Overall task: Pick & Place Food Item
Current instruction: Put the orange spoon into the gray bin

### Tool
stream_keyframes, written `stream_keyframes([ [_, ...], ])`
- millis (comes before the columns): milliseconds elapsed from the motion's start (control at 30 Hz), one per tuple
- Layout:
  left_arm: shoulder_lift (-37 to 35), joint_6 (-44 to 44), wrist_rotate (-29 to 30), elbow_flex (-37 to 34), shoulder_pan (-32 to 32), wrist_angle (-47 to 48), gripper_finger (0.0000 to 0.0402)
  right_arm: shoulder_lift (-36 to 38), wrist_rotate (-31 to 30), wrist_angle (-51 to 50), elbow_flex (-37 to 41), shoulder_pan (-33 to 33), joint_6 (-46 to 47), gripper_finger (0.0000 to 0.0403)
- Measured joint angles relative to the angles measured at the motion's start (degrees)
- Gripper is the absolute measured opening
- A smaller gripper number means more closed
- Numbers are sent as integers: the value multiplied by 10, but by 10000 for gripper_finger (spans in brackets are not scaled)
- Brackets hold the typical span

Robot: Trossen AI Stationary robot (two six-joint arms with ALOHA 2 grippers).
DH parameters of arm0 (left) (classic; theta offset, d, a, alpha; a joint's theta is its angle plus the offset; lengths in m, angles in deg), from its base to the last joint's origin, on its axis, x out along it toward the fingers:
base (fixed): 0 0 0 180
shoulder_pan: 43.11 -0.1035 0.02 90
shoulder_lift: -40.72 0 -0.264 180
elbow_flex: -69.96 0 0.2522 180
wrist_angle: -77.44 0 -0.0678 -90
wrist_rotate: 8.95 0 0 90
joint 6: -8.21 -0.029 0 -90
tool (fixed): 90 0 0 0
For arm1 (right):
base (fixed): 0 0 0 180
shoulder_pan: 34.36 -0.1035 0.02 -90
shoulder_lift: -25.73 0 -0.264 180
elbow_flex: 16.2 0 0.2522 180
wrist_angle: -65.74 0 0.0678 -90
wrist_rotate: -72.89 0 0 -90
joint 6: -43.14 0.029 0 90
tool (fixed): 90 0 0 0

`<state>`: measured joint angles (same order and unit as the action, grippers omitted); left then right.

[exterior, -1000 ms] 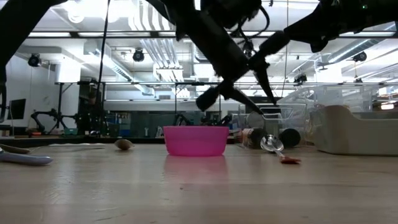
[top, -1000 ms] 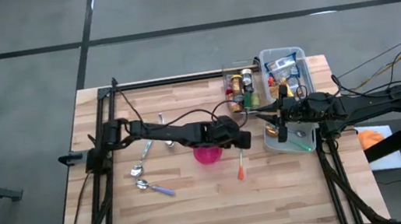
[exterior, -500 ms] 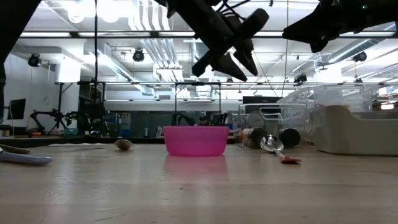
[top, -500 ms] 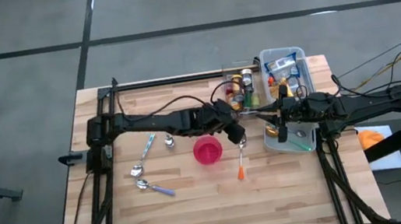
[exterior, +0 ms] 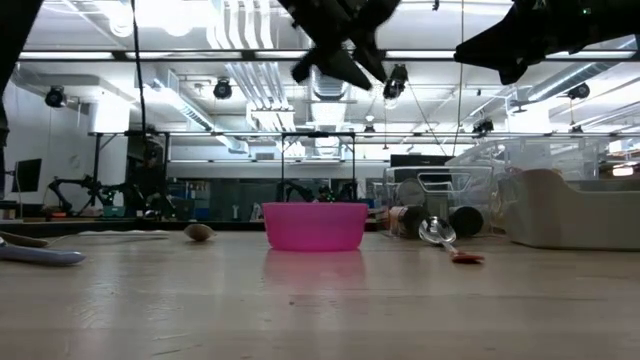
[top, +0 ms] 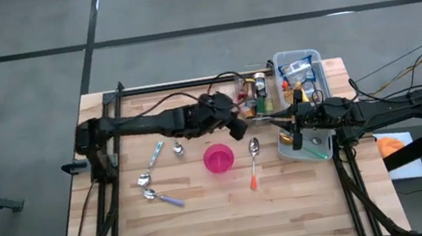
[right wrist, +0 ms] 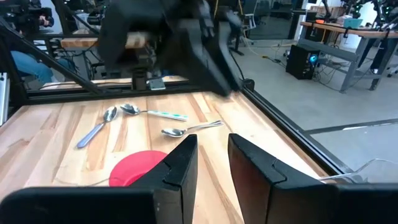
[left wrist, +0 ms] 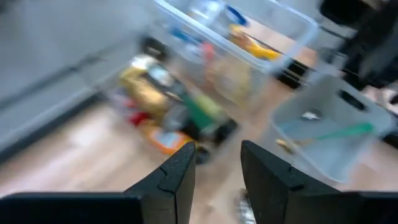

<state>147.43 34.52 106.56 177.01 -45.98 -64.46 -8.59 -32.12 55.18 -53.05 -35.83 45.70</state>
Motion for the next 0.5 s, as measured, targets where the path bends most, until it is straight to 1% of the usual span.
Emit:
stream_keyframes([
  [167,-79,21,163,-4,47,71,129,0,0,0,0,0,0,86],
  [233,-113,11,204,-21,73,70,129,0,0,0,0,0,0,86],
  [300,-147,6,222,-49,96,69,129,0,0,0,0,0,0,86],
  [400,-206,7,225,-107,121,54,129,0,0,1,0,0,0,86],
  [433,-225,7,222,-133,127,41,129,0,0,0,0,0,0,86],
  [500,-267,-2,193,-192,133,-6,129,0,0,0,0,0,0,86],
])
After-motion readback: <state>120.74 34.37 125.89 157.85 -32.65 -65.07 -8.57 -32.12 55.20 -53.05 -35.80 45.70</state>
